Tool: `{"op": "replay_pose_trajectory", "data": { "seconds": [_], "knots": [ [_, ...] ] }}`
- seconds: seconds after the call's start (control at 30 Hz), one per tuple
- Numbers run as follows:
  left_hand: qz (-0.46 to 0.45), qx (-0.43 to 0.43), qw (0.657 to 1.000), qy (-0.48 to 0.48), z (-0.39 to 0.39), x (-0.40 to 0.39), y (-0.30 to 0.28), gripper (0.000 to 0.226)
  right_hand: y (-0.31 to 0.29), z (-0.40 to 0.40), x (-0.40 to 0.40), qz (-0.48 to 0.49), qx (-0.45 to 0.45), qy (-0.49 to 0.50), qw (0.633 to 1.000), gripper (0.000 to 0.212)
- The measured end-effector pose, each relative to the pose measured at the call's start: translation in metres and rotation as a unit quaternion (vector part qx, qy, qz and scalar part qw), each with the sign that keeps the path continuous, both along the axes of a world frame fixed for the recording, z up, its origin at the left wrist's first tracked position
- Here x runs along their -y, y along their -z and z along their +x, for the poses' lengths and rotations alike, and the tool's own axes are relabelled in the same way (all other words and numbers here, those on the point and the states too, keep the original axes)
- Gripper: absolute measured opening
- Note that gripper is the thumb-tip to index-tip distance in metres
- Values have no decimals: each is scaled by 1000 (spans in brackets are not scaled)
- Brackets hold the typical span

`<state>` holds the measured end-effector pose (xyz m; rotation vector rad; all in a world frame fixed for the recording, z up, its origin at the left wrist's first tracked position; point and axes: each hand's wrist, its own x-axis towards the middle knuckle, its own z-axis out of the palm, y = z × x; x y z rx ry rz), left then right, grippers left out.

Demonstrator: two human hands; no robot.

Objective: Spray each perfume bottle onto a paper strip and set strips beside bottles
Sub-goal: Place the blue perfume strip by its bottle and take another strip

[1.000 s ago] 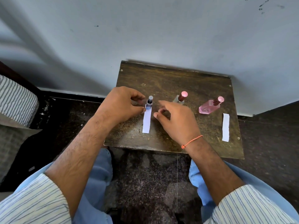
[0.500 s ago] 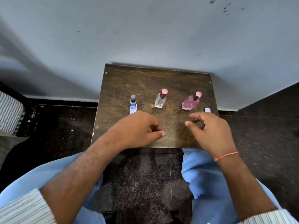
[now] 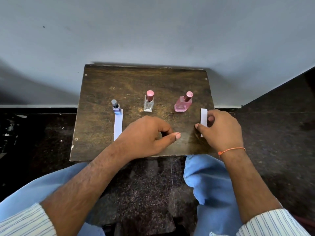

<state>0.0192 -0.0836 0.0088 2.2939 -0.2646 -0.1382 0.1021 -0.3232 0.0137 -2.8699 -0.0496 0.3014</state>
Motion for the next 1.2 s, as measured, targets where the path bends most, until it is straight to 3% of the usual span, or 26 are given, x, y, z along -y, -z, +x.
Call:
{"op": "replay_pose_trajectory", "data": {
  "seconds": [0.43,0.8,1.1,1.2],
  "knots": [
    [-9,13,1000,21,9,3,7,36,2,8,3,-21,-10,5,1000,17],
    [-14,12,1000,24,3,-6,9,40,-5,20,29,15,-51,62,997,49],
    [-17,-13,1000,2,2,-9,6,35,-3,28,47,87,-16,89,992,29],
    [-60,-85,994,-37,3,-7,7,28,-8,25,45,232,-79,82,966,24]
  ]
}}
